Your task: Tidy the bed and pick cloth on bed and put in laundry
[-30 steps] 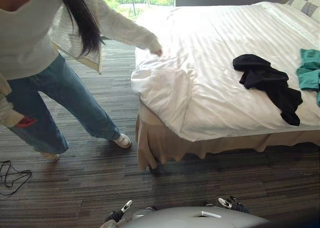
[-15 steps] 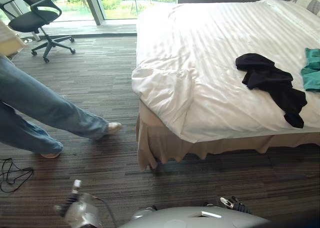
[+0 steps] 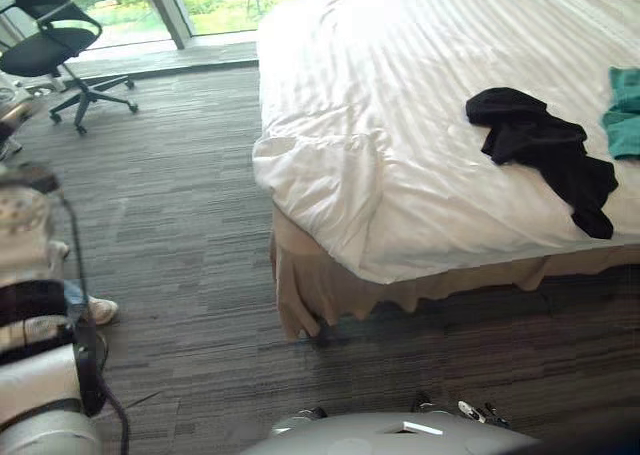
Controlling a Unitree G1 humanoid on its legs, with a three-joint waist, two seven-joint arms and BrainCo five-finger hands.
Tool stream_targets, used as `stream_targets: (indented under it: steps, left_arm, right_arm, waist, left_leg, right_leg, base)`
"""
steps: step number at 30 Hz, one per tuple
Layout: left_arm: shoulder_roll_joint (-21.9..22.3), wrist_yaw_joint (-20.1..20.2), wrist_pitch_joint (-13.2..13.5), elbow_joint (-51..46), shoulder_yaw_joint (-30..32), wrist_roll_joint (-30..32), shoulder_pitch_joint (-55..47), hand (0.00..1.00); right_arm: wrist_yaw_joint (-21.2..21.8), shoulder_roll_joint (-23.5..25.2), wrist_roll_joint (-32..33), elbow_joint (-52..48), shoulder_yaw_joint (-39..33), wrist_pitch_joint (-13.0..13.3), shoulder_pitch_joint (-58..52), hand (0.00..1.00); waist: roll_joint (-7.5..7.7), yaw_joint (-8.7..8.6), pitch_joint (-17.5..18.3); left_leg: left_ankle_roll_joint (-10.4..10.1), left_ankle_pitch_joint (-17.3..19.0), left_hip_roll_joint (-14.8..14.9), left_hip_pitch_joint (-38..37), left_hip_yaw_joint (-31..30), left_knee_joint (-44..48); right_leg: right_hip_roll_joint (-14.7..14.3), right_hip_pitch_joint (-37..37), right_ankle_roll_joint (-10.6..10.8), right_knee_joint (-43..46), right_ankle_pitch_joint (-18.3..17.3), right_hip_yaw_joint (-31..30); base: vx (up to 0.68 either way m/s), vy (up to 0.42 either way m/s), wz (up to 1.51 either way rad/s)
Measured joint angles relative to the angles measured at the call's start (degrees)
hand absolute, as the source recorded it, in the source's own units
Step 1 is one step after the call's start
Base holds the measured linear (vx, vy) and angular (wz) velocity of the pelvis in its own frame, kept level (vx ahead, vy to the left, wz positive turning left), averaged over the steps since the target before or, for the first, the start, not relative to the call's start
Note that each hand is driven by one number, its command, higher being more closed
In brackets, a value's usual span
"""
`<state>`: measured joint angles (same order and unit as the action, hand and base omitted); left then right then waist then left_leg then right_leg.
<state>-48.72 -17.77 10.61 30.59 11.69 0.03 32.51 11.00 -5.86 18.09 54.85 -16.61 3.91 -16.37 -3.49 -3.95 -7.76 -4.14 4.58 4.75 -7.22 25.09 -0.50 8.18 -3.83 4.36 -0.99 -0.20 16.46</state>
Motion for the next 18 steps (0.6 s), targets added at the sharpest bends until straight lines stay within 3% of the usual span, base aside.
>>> stream_targets:
  steps: [4, 8, 10, 11, 15, 18]
  left_arm:
    - [3.5, 6.2, -5.7, -4.6, -14.9, 7.5, 7.6, 0.00]
    - [8.5, 8.1, -10.9, -4.4, -23.0, 11.4, 13.0, 0.00]
    - [10.9, 8.7, -15.0, -1.9, -27.1, 15.9, 17.6, 0.00]
    - [11.1, 8.7, -16.1, -0.5, -27.7, 16.9, 19.0, 0.00]
    - [12.1, 8.8, -25.0, 9.3, -28.7, 20.0, 28.2, 0.00]
    - [12.1, 8.6, -29.5, 10.1, -28.6, 19.9, 31.8, 0.00]
  right_arm:
    - [0.2, 0.0, 0.8, 0.0, -2.1, 0.0, 0.7, 0.00]
    - [1.4, -0.4, 1.1, -2.3, -4.3, 0.4, 1.0, 0.00]
    - [2.5, -1.9, 2.1, -4.0, -4.5, 0.9, 1.8, 0.00]
    - [2.6, -2.1, 2.1, -4.3, -4.8, 1.1, 2.4, 0.00]
    - [3.7, -2.8, 5.4, -8.1, -5.0, 2.1, 5.5, 0.00]
    - [4.6, -3.3, 8.3, -12.3, -3.4, 2.2, 5.6, 0.00]
  waist:
    - [-1.32, -3.75, -3.1]
    - [-2.16, -6.33, -7.0]
    - [-3.19, -7.57, -9.8]
    - [-3.20, -7.96, -10.6]
    - [-2.33, -9.67, -16.3]
    - [-0.78, -10.46, -20.1]
  left_leg:
    - [0.9, 0.7, 0.0, 3.3, 1.4, 4.5]
    - [0.9, 1.6, 0.2, 4.8, 2.9, 6.7]
    - [1.0, 2.3, 0.1, 7.2, 4.0, 7.5]
    - [1.0, 2.4, 0.1, 7.6, 4.3, 7.7]
    - [1.3, 3.0, 0.3, 12.3, 6.5, 10.1]
    - [1.4, 5.0, 2.9, 17.0, 7.6, 15.9]
  right_leg:
    - [1.2, 6.5, -0.6, 7.2, -2.3, -3.6]
    - [1.9, 11.3, -1.0, 13.3, -4.8, -6.5]
    - [2.2, 15.9, -1.1, 17.0, -5.7, -8.0]
    - [2.2, 16.8, -1.2, 17.7, -5.8, -8.2]
    - [2.3, 24.1, -1.4, 22.2, -6.1, -11.2]
    - [2.2, 28.1, -1.4, 24.5, -6.1, -11.7]
  base:
    - [0.01, 0.015, -0.39]
    - [-0.03, -0.025, -0.31]
    - [-0.07, -0.015, -0.24]
    - [-0.08, -0.015, -0.22]
    - [-0.12, -0.045, -0.24]
    - [-0.09, -0.037, -0.07]
